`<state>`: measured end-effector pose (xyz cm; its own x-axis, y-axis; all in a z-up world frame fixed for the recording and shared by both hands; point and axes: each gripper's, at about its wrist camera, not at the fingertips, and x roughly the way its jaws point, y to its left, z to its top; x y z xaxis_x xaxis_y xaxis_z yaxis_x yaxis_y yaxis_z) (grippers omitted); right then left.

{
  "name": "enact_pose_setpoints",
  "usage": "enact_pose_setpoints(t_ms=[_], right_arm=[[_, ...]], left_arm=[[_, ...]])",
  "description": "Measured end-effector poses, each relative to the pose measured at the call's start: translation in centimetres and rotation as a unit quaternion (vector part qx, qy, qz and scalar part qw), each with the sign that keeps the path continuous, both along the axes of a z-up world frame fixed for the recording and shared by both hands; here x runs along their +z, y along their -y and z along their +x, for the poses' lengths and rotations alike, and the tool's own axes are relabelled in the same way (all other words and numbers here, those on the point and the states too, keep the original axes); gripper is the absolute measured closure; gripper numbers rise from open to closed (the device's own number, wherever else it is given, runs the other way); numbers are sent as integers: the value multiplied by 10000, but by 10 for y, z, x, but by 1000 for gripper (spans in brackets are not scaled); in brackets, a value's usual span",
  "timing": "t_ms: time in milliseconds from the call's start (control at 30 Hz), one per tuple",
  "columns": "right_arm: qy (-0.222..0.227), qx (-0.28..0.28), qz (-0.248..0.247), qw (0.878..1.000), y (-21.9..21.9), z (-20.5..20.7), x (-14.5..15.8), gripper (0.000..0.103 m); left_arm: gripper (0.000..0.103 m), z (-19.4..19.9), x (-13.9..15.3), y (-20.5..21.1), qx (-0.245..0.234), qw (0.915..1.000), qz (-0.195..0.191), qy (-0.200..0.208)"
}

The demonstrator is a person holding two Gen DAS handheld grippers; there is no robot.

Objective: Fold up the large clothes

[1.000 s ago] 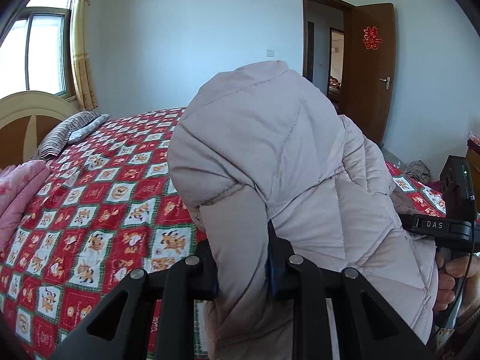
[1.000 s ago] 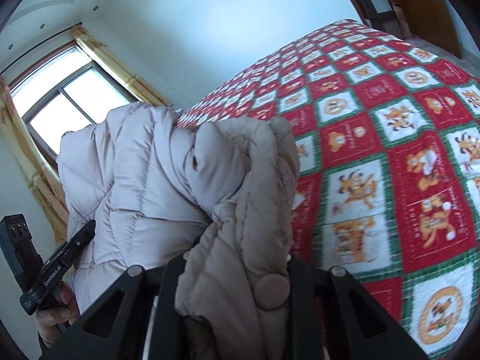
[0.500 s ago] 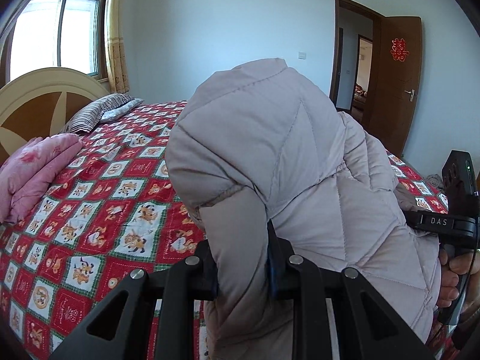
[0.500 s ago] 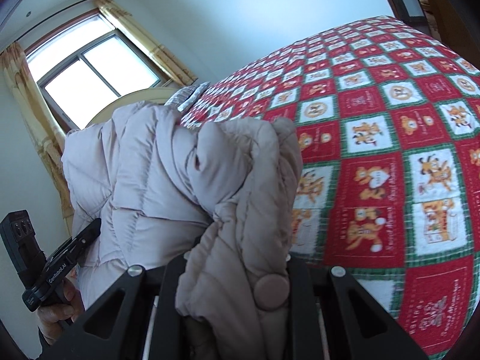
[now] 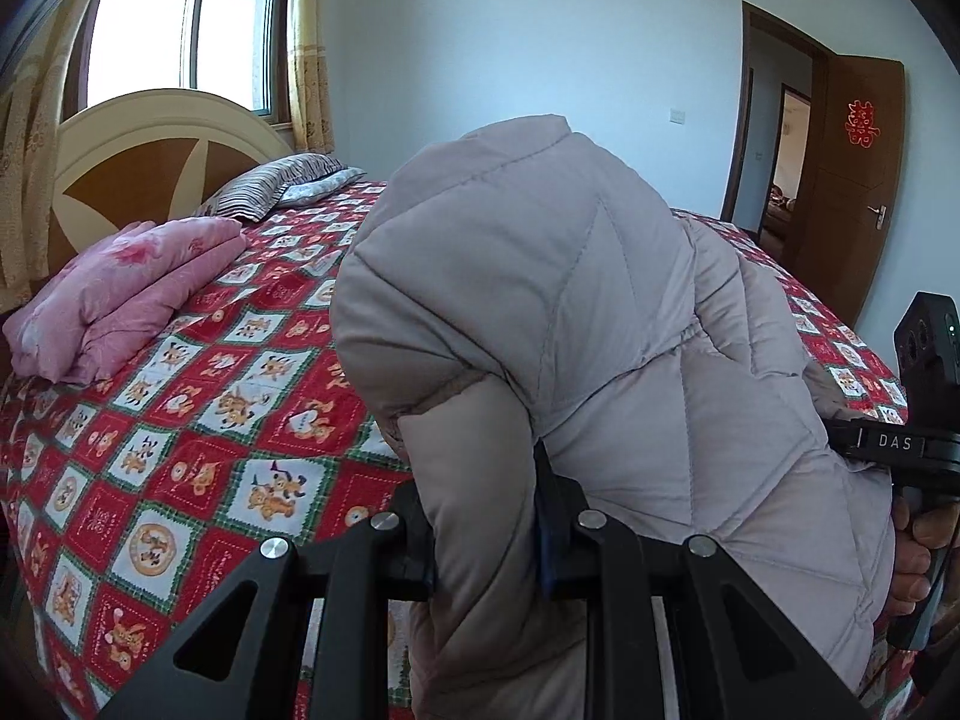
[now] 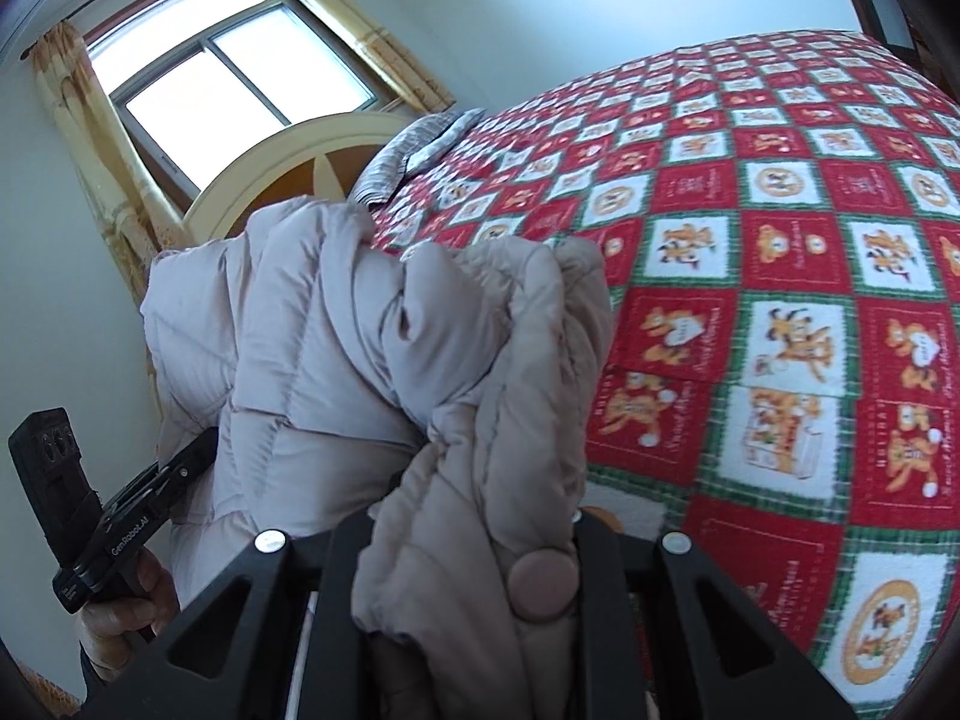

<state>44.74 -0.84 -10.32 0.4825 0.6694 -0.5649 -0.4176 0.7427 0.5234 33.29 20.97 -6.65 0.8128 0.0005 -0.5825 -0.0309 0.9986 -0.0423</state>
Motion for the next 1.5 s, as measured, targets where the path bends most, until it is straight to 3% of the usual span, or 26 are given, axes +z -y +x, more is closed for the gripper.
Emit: enact_pose_setpoints(t_ms=[567, 833, 1033, 1500], right_arm=[[-129, 323, -275, 9990, -57, 7, -16, 83], [-393, 274, -394, 9981, -63, 19, -36, 81], [-592, 219, -445, 9970, -64, 27, -51, 75], [-571, -18, -961, 9937, -66, 31, -61, 57]], left_arm=[[78, -4, -30, -54, 347, 9990, -98, -276], [46, 2, -51, -59, 489, 9976, 274, -403], [25, 6, -64, -70, 723, 9966, 220, -333], [15, 9, -74, -76, 919, 9951, 100, -349]])
